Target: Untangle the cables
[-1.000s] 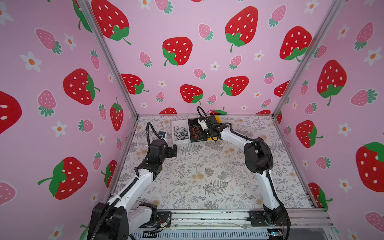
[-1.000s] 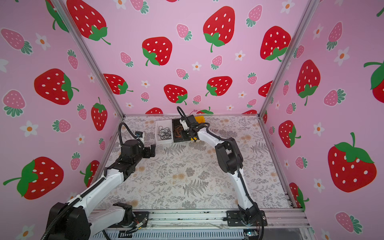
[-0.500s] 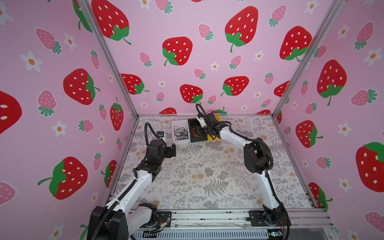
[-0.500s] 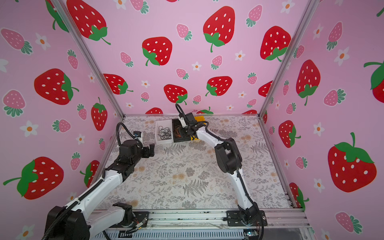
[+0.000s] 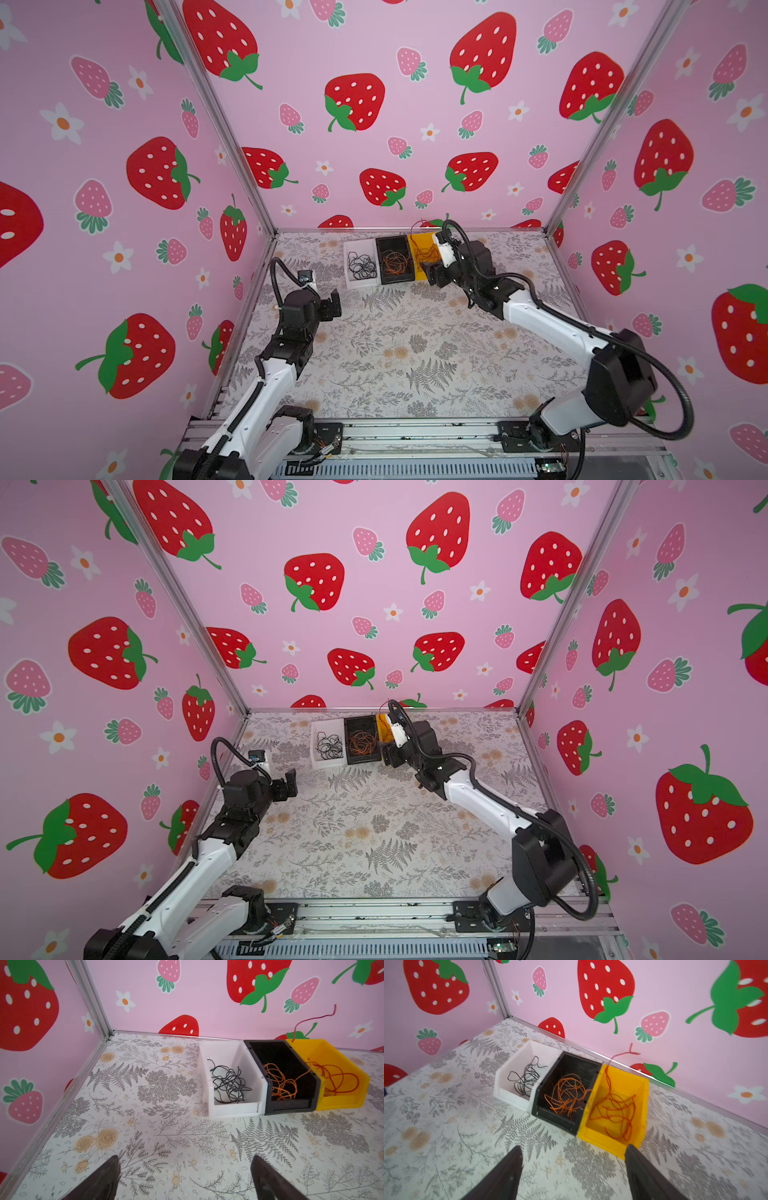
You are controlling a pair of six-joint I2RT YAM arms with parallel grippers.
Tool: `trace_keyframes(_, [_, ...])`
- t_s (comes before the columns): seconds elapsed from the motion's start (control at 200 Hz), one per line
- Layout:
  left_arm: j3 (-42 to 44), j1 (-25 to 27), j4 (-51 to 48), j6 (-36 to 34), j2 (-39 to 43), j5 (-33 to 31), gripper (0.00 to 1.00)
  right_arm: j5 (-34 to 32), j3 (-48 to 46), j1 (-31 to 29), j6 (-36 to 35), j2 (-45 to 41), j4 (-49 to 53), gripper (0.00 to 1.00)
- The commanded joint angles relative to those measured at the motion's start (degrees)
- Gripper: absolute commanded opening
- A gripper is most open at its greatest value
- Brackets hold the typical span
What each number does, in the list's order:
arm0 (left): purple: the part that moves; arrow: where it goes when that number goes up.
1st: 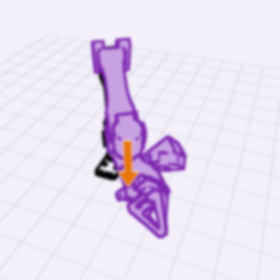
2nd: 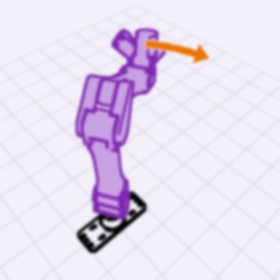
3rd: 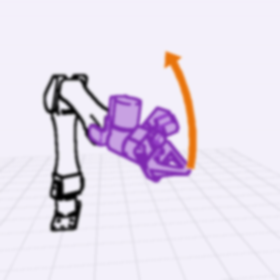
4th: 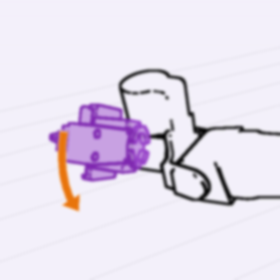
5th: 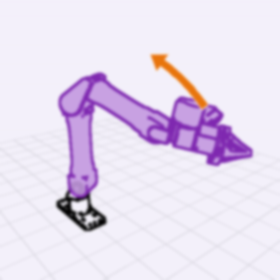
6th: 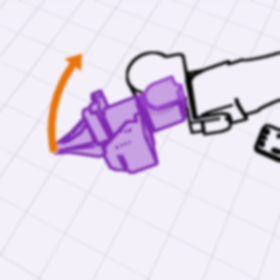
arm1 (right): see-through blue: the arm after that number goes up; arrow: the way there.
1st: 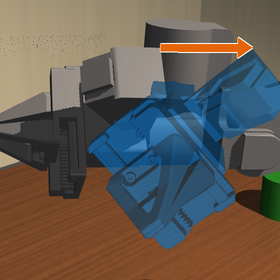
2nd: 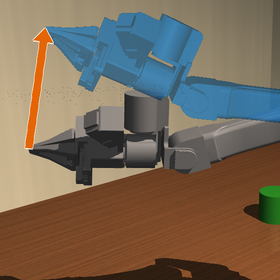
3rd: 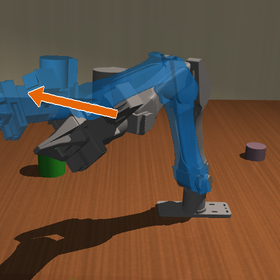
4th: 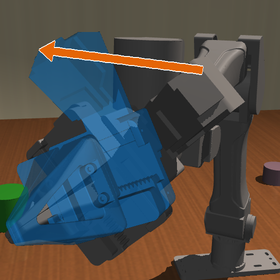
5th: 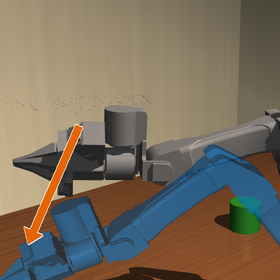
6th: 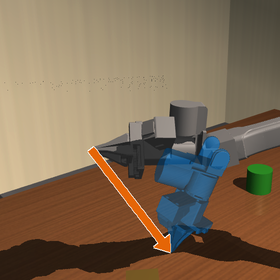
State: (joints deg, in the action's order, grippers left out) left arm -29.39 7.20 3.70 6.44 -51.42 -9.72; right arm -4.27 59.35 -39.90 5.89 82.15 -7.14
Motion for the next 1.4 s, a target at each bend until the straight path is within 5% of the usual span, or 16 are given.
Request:
trace_keyframes(0.0, [2.91, -0.59, 0.78, -1.24, 2.92, -5.32, 0.99, -12.84, -14.47, 1.35, -2.55, -9.42, -9.78, 0.99])
trace_keyframes(0.08, [4.25, -0.6, 1.52, -1.94, 3.31, -8.46, 0.99, -22.67, -28.4, 3.85, -2.94, -17.77, -22.28, 0.99])
trace_keyframes(0.16, [6.01, -0.65, 5.32, -2.85, 1.21, -10.31, 0.99, -24.82, -39.21, 10.78, -2.98, -22.17, -30.94, 0.99])
trace_keyframes(0.33, [5.18, -0.79, 11.15, -3.83, -7.17, -9.55, 0.99, -27.5, -45.42, 20.71, -4.08, -16.25, -37.59, 0.99])
trace_keyframes(0.47, [6.89, -1.5, 22.33, -5.98, -13.59, -7.87, 0.99, -22.94, -48.14, 24.14, -6.02, -8.77, -51.16, 0.99])
trace_keyframes(0.68, [8.92, -7.22, 39.54, -2.29, -25.57, -0.6, 0.99, -2.59, -49.91, 28.71, -11.92, 1.12, -69.4, 0.99])
trace_keyframes(0.795, [9.58, -9.82, 46.72, -0.65, -31.97, 5.23, 0.99, -3.7, -52.97, 30.09, -9.81, 9.01, -83.83, 0.99])
trace_keyframes(0.92, [7.93, -9.93, 49.11, -1.56, -37.31, 8.45, 0.99, 3.82, -47.44, 32.12, -10.12, 7.68, -70.61, 0.99])
trace_keyframes(1.005, [4.52, -8.92, 42.28, -3.72, -37.31, 9.78, 1.0, 0.05, -45.18, 32.7, -7.79, 7.25, -65.6, 0.99])
trace_keyframes(1.396, [3.36, -7.42, 40.11, -5.21, -37.5, 8.75, 0.99, -2.62, -43.63, 32.47, -7.03, 8.36, -64.49, 0.99])
